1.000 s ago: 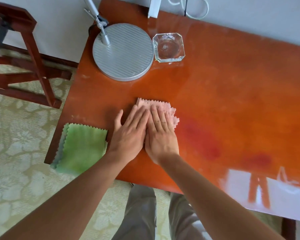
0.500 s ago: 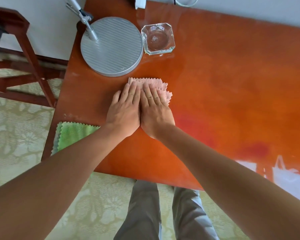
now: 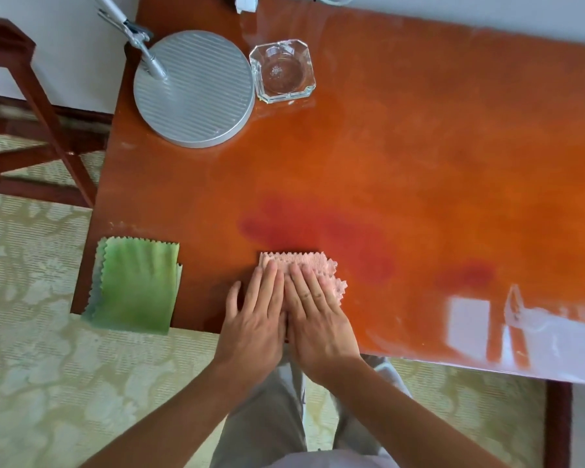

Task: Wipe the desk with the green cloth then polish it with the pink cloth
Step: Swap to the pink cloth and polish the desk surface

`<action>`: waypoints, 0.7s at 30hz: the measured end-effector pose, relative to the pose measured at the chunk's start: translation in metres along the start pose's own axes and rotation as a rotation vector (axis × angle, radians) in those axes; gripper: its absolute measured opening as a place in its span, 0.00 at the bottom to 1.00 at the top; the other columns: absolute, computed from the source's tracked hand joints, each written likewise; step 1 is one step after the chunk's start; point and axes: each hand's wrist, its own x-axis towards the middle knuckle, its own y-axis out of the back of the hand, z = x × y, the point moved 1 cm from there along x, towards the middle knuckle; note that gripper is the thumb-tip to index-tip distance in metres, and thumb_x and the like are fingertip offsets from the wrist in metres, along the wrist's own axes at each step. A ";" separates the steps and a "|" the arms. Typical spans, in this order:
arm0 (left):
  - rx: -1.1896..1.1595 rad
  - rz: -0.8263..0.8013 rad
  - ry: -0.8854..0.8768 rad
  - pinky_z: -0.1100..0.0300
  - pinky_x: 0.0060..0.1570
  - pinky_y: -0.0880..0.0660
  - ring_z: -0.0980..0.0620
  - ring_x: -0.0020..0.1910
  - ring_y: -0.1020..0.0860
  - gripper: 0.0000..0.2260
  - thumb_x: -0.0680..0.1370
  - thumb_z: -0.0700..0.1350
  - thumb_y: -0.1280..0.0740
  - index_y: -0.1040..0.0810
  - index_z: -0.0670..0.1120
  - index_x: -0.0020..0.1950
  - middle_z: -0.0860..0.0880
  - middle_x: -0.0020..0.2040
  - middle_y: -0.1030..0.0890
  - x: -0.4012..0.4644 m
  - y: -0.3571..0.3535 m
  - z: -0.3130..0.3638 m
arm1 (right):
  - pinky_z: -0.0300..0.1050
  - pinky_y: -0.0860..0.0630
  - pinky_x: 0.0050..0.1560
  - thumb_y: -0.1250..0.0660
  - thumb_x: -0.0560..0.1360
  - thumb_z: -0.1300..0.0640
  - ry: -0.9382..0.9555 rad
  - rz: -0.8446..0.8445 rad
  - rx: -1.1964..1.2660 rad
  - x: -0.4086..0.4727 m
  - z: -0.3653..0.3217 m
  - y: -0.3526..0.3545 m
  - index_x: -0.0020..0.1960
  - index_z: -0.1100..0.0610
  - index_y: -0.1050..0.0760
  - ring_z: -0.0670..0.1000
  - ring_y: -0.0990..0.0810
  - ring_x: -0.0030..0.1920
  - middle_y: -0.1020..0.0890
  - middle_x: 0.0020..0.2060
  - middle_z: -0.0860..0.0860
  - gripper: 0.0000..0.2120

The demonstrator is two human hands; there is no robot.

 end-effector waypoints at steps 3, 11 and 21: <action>0.021 -0.024 0.026 0.39 0.74 0.39 0.44 0.82 0.46 0.27 0.85 0.51 0.55 0.46 0.40 0.82 0.42 0.83 0.48 0.028 0.006 -0.003 | 0.56 0.53 0.81 0.57 0.83 0.51 -0.002 0.010 0.048 0.023 0.016 0.009 0.82 0.61 0.57 0.56 0.61 0.81 0.58 0.81 0.56 0.30; 0.084 0.024 0.065 0.43 0.72 0.41 0.44 0.82 0.48 0.28 0.85 0.52 0.59 0.52 0.40 0.82 0.41 0.83 0.52 0.148 0.038 -0.020 | 0.54 0.63 0.80 0.65 0.82 0.48 0.018 0.026 -0.026 0.126 0.083 0.063 0.82 0.58 0.65 0.53 0.67 0.81 0.62 0.82 0.54 0.31; 0.187 0.035 0.110 0.44 0.71 0.42 0.45 0.81 0.49 0.28 0.85 0.52 0.58 0.55 0.40 0.82 0.42 0.83 0.54 0.256 0.083 -0.044 | 0.53 0.61 0.81 0.60 0.84 0.48 -0.030 0.088 -0.028 0.224 0.123 0.113 0.83 0.57 0.61 0.53 0.63 0.82 0.58 0.83 0.53 0.30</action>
